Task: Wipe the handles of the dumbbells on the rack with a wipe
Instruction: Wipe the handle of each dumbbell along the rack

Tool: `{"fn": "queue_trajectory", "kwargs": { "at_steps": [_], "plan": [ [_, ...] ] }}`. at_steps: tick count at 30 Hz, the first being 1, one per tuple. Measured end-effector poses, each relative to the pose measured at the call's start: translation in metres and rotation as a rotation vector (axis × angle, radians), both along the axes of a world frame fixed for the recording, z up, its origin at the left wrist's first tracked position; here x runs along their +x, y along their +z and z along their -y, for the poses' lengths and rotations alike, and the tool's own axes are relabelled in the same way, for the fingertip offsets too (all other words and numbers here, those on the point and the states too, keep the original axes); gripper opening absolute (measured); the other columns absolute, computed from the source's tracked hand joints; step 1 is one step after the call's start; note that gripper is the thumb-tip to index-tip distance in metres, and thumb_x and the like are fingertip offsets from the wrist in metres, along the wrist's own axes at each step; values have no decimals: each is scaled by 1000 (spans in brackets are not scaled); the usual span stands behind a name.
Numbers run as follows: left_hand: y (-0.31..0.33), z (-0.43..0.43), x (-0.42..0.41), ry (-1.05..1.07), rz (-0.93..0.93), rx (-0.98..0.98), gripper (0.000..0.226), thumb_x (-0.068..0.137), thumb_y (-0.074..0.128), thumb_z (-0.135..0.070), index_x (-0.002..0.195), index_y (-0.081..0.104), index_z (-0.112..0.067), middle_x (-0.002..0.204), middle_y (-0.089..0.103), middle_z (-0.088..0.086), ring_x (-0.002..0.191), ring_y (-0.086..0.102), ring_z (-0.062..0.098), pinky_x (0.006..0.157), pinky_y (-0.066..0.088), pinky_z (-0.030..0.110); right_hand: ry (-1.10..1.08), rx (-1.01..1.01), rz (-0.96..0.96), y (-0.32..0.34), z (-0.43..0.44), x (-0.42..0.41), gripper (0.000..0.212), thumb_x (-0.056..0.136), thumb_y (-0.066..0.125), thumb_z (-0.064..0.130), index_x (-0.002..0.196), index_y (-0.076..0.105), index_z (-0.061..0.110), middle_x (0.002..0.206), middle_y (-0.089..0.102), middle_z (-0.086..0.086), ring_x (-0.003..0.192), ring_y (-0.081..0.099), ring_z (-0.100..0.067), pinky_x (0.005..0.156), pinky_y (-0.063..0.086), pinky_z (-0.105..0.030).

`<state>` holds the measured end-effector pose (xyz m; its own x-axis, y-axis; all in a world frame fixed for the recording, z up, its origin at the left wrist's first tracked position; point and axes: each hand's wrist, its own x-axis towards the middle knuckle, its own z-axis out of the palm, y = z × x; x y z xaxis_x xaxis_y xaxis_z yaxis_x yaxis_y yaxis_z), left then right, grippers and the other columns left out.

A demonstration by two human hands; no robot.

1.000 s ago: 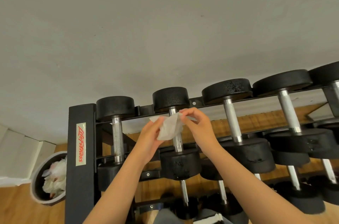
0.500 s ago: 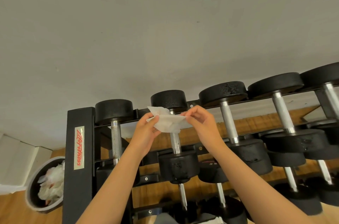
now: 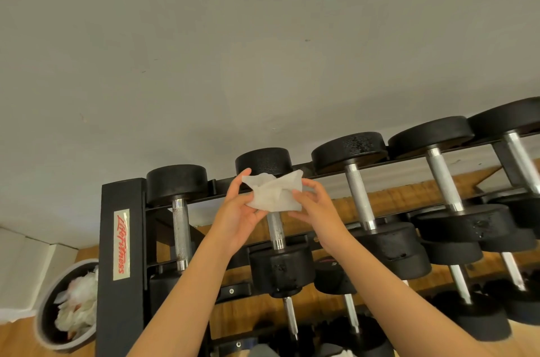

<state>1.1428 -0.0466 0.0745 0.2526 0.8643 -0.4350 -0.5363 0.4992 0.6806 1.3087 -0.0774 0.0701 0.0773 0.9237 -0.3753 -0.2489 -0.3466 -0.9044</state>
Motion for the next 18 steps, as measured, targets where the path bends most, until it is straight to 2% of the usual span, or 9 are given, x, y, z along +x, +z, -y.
{"fn": "queue_trajectory", "kwargs": {
  "at_steps": [3, 6, 9, 11, 13, 15, 18],
  "plan": [
    [1, 0, 0, -38, 10, 30, 63, 89, 39, 13, 137, 46, -28, 134, 52, 16, 112, 63, 34, 82, 58, 43, 34, -70, -52, -4, -1, 0, 37, 93, 61, 17, 127, 47, 16, 115, 59, 0, 106, 62, -18, 87, 57, -34],
    [0, -1, -2, -112, -57, 79, 68, 85, 40, 14, 138, 46, -28, 135, 49, 16, 119, 56, 37, 82, 58, 41, 19, -43, -37, -1, -3, 1, 31, 92, 61, 10, 121, 52, 10, 113, 62, -3, 101, 65, -17, 76, 59, -30],
    [0, -2, -1, -184, -257, 143, 53, 84, 62, -9, 133, 51, -26, 131, 50, 13, 119, 55, 34, 83, 57, 39, -7, 50, 30, 3, -6, 2, 25, 91, 61, 6, 113, 54, 13, 108, 64, 0, 92, 66, -10, 66, 56, -21],
    [-1, -4, 0, -216, -450, 194, 42, 82, 67, -23, 123, 58, -18, 129, 54, 13, 116, 58, 29, 86, 56, 40, -12, 114, 74, 4, -9, 4, 24, 90, 60, 1, 109, 55, 15, 106, 63, 3, 88, 66, -5, 65, 55, -18],
    [-3, -7, 0, -237, -591, 221, 30, 84, 68, -25, 110, 63, -10, 122, 60, 12, 113, 60, 28, 87, 55, 38, -4, 162, 103, 5, -11, 6, 27, 88, 60, -4, 107, 56, 15, 106, 62, 5, 88, 63, -2, 66, 54, -17],
    [-4, -8, -1, -283, -620, 205, 32, 80, 72, -28, 104, 64, -8, 115, 65, 9, 110, 63, 26, 84, 56, 34, 9, 194, 123, 5, -14, 8, 31, 87, 60, -6, 107, 58, 18, 109, 60, 4, 91, 61, -3, 68, 53, -16],
    [-1, -8, 0, -411, -598, 188, 50, 67, 75, -33, 110, 59, -12, 119, 63, 11, 107, 65, 23, 80, 57, 30, 19, 210, 100, 4, -18, 10, 40, 86, 62, -6, 112, 56, 24, 113, 61, -1, 97, 62, -8, 73, 54, -20]
  ]
}}
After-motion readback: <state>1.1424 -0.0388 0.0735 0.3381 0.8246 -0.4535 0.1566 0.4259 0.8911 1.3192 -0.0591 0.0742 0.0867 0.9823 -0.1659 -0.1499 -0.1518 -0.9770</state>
